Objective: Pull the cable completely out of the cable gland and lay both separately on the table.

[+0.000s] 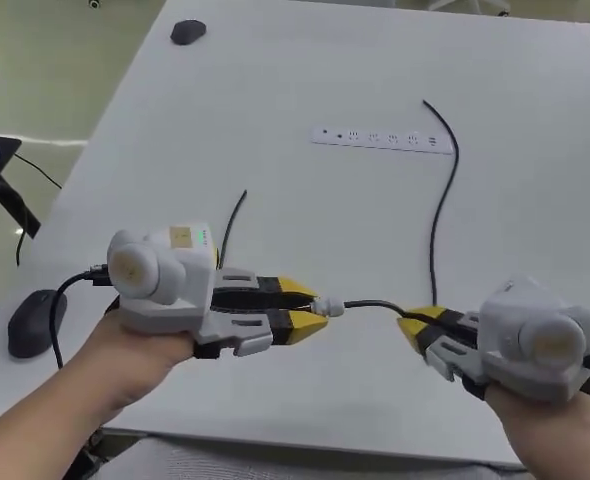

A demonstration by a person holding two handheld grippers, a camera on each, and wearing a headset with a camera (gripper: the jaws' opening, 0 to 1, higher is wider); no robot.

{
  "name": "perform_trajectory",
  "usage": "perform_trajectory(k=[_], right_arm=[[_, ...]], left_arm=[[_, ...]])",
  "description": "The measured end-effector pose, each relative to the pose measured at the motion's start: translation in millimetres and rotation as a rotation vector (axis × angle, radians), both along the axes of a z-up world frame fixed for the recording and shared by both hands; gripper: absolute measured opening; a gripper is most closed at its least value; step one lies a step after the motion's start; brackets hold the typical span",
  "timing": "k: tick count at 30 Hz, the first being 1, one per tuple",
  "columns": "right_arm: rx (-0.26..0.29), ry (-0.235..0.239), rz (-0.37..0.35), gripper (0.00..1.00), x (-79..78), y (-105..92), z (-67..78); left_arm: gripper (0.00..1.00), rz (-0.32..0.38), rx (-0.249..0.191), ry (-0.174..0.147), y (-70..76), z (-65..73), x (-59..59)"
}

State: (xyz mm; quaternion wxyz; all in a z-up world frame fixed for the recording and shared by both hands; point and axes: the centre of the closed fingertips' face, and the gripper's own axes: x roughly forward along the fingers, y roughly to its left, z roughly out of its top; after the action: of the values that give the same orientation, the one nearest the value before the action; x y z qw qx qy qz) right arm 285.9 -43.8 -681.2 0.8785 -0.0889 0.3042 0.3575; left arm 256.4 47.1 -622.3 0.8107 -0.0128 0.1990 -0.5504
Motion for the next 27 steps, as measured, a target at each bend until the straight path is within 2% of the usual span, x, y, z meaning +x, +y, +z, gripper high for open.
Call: perform_trajectory(k=[6,11,19,20,25,27], right_arm=[[0.009,0.046,-0.104,0.00,-2.1,-15.0,-10.8],[0.009,0.059,-0.113,0.00,-5.5,-15.1,-13.4],[0.000,0.012,-0.082,0.01,-7.9,-15.2,-6.6],[-0.009,-0.009,-0.066,0.01,-8.0,-14.4,-4.9],[-0.057,-0.049,-0.040,0.02,-11.0,-13.5,-0.4],[-0.098,-0.074,-0.017,0.02,-12.9,-13.7,0.6]], left_arm=[[0.15,-0.004,0.004,-0.002,-1.6,-0.9,-3.0],[0.15,-0.011,0.016,-0.003,-2.7,-2.7,-5.2],[0.15,0.001,0.025,-0.012,0.8,-1.3,-3.7],[0.15,0.005,0.031,-0.013,2.3,-1.9,-3.0],[0.15,0.014,0.028,-0.015,5.9,-1.1,-2.2],[0.15,0.015,0.030,-0.013,6.4,-1.0,-2.3]])
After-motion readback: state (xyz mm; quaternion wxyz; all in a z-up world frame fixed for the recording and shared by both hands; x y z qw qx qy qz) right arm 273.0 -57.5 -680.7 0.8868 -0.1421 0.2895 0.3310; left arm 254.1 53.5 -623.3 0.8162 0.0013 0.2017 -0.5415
